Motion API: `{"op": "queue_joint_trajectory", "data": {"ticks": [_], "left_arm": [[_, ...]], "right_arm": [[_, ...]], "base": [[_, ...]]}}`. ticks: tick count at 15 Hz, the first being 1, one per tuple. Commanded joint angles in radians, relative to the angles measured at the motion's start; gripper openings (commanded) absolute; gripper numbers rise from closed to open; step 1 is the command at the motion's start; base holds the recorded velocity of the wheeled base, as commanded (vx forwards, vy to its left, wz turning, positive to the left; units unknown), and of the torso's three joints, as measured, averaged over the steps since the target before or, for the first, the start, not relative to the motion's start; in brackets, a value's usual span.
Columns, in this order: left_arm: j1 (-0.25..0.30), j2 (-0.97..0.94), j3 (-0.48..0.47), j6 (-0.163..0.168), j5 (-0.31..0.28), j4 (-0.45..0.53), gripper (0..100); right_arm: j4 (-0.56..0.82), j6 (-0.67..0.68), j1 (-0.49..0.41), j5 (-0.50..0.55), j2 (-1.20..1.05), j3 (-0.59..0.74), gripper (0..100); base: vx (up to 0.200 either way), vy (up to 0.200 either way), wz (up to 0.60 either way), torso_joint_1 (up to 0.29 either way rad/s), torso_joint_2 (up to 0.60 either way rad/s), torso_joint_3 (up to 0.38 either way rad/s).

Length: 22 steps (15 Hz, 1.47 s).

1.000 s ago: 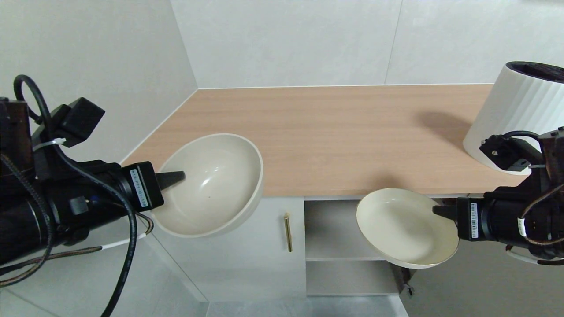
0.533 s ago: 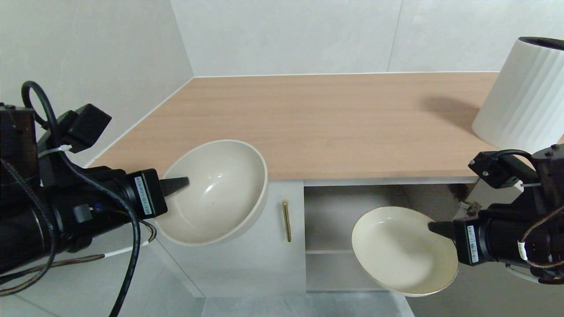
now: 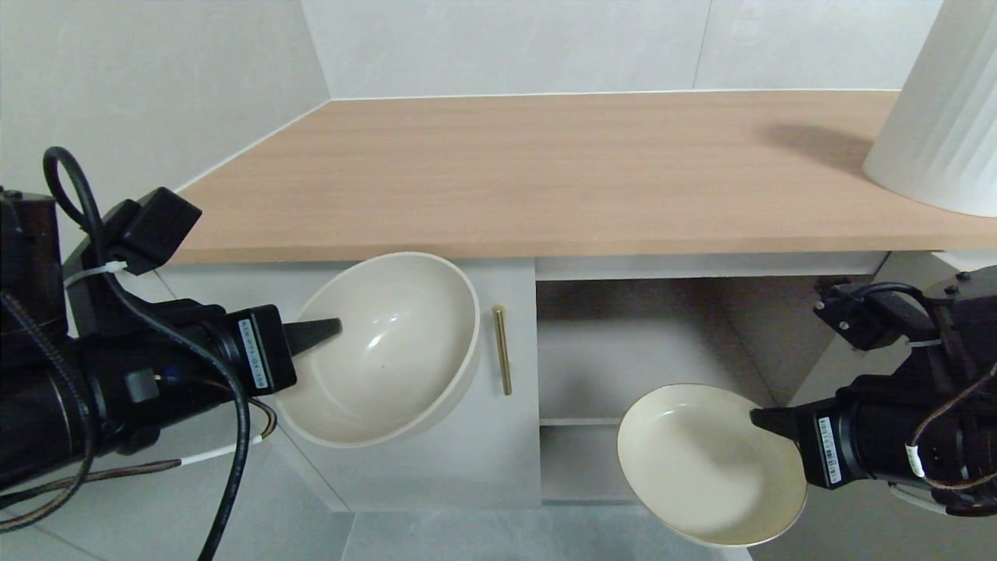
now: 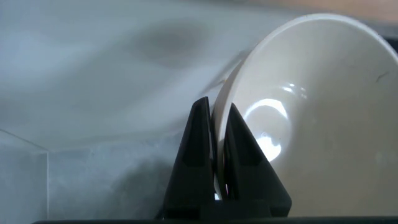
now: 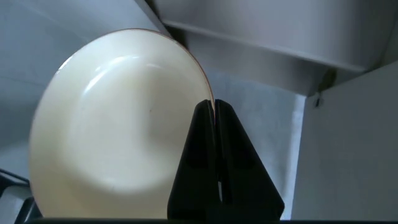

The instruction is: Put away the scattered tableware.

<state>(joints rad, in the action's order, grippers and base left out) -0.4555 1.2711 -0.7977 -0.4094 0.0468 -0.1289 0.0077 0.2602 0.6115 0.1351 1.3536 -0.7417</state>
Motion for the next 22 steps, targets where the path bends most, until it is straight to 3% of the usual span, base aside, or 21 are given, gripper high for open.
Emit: {"op": "queue_joint_trajectory", "data": {"ticks": [1, 10, 14, 22], "left_arm": [[0.000, 0.002, 0.000, 0.000, 0.001, -0.001, 0], [0.000, 0.001, -0.002, 0.000, -0.001, -0.001, 0], [0.000, 0.008, -0.005, 0.000, -0.018, -0.001, 0], [0.000, 0.004, -0.005, 0.000, -0.024, -0.001, 0]], "right_arm": [[0.000, -0.001, 0.001, 0.000, 0.018, 0.005, 0], [-0.008, -0.033, 0.001, 0.001, 0.056, 0.012, 0], [-0.092, -0.026, 0.001, 0.004, 0.283, 0.013, 0], [-0.560, 0.116, -0.088, 0.031, 0.690, -0.004, 0]], "base": [[0.000, 0.000, 0.00, -0.188, 0.46, 0.276], [0.000, 0.000, 0.00, -0.050, 0.13, 0.075], [0.000, 0.000, 0.00, 0.000, 0.00, 0.000], [0.000, 0.000, 0.00, 0.000, 0.00, 0.000]]}}
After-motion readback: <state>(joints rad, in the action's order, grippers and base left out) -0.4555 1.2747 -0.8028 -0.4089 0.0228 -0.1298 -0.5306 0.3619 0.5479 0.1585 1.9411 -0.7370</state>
